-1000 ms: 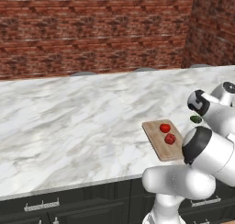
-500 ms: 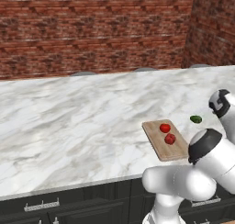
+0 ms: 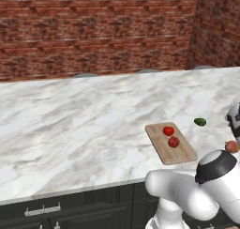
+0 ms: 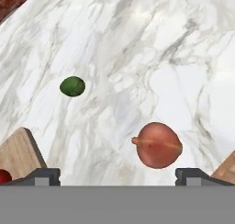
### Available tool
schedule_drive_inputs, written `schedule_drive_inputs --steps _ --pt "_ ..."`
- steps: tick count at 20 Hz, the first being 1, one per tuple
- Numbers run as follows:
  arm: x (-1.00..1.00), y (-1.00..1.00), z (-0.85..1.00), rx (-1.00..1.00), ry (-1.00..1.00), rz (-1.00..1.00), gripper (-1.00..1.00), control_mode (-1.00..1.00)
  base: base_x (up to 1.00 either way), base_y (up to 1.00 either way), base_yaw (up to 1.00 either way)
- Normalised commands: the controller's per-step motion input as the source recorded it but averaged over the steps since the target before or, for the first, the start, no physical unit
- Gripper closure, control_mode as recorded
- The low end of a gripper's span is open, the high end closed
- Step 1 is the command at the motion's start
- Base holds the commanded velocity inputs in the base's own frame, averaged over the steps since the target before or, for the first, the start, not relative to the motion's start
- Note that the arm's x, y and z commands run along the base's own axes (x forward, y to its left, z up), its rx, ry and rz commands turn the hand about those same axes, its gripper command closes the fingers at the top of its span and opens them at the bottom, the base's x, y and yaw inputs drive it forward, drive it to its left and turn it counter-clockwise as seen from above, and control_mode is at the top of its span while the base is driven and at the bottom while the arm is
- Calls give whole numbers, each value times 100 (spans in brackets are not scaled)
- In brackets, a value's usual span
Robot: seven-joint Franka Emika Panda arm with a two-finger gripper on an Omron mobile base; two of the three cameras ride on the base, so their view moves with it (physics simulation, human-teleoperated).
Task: Place the avocado, onion, tomato, and bell pepper on the cutting board.
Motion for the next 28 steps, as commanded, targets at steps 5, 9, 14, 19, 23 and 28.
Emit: schedule_drive_inputs --steps 5,9,14,19,23,28 --pt "-12 -28 0 -7 1 6 -100 -100 0 0 0" --pt "3 -28 2 -11 8 7 -100 -100 0 0 0" --pt "11 -11 12 -12 17 5 -100 -100 0 0 0" --pt "5 0 8 -1 15 0 -100 -100 0 0 0" --pt "2 0 -21 4 12 1 -100 -100 0 0 0" --pt "0 2 -7 1 8 4 -100 -100 0 0 0"
